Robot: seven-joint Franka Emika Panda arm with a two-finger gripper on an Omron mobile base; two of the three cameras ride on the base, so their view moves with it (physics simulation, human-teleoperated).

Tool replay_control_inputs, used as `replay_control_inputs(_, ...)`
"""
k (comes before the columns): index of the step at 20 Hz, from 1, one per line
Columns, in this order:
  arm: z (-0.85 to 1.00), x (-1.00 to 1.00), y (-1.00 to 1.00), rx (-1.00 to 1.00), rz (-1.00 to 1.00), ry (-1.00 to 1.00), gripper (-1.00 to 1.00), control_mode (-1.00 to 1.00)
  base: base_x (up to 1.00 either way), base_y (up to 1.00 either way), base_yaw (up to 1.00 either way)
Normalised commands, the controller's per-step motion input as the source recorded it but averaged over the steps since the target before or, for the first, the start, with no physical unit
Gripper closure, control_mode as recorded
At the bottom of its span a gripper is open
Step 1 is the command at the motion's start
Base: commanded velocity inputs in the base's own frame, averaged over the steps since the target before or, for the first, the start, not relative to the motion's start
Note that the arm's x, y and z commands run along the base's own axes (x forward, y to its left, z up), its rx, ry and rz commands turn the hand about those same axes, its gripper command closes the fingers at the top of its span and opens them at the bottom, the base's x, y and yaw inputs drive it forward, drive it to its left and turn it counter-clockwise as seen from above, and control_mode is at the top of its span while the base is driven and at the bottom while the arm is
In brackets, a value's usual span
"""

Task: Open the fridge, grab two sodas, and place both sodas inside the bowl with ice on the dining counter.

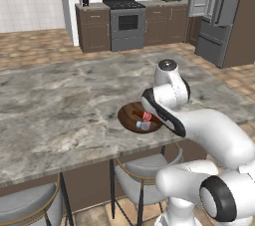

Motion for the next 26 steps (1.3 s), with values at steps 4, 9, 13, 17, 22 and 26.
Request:
replay_control_inputs(4,0.37,-0.66,0.00,0.02,-0.14,-0.18,-1.00,-1.00,0.00,0.00,0.00)
replay_control_inputs(9,0.29,-0.58,0.14,0.07,-0.20,-0.17,-1.00,-1.00,0.00,0.00,0.00)
replay_control_inputs(13,0.24,-0.45,0.26,0.10,-0.22,-0.15,-1.00,-1.00,0.00,0.00,0.00)
replay_control_inputs(17,0.22,-0.43,0.25,0.11,-0.21,-0.11,-1.00,-1.00,0.00,0.00,0.00)
replay_control_inputs(22,0.28,-0.47,0.14,0.13,-0.18,-0.07,-1.00,-1.00,0.00,0.00,0.00)
replay_control_inputs(26,0.36,-0.48,0.00,0.17,-0.13,0.00,-1.00,-1.00,0.00,0.00,0.00)
